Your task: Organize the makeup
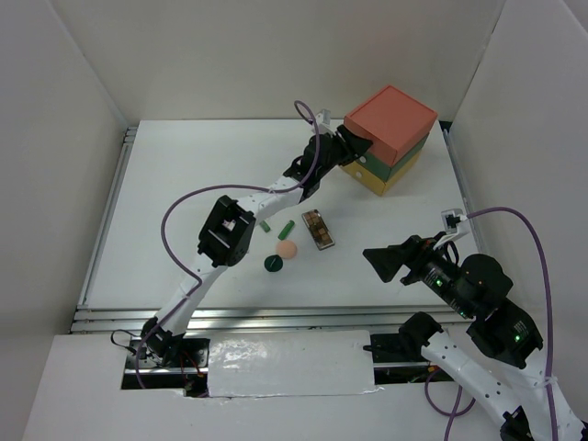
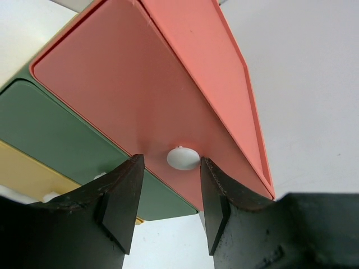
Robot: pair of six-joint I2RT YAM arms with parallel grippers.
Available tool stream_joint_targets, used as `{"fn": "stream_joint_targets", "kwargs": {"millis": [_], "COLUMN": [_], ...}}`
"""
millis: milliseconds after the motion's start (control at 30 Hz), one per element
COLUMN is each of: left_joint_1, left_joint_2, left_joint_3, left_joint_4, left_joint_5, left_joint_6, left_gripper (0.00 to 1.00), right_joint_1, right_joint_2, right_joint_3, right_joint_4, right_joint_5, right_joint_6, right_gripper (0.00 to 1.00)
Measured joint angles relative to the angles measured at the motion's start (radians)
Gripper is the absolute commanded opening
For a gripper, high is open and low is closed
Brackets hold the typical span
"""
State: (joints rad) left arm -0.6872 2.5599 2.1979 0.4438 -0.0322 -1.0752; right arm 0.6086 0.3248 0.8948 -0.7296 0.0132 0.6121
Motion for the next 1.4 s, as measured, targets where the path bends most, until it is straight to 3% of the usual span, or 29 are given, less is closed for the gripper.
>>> {"fn": "stream_joint_targets", "kwargs": {"millis": [700, 900, 1267, 1400], "left_joint_1": [0.003, 0.003, 0.003, 0.003], "left_joint_2": [-0.01, -0.01, -0.01, -0.01], "left_joint_3": [0.043, 0.044, -0.018, -0.018], "left_joint_4": [0.004, 0.006, 0.01, 0.011], "left_joint_5": [0.003, 0.008, 0.002, 0.003], "left_joint_6": [0.021, 0.013, -0.001, -0.001], "left_gripper": [0.52, 0.62, 0.59, 0.61], "right_joint_1": [0.0, 0.0, 0.0, 0.0], "right_joint_2": [0.0, 0.0, 0.0, 0.0], "right_joint_3": [0.0, 0.0, 0.0, 0.0], "right_joint_4": [0.0, 0.0, 0.0, 0.0], "right_joint_5": [0.0, 0.0, 0.0, 0.0], "right_joint_6": [0.0, 0.0, 0.0, 0.0], "right_gripper": [0.99, 0.99, 0.99, 0.99]}}
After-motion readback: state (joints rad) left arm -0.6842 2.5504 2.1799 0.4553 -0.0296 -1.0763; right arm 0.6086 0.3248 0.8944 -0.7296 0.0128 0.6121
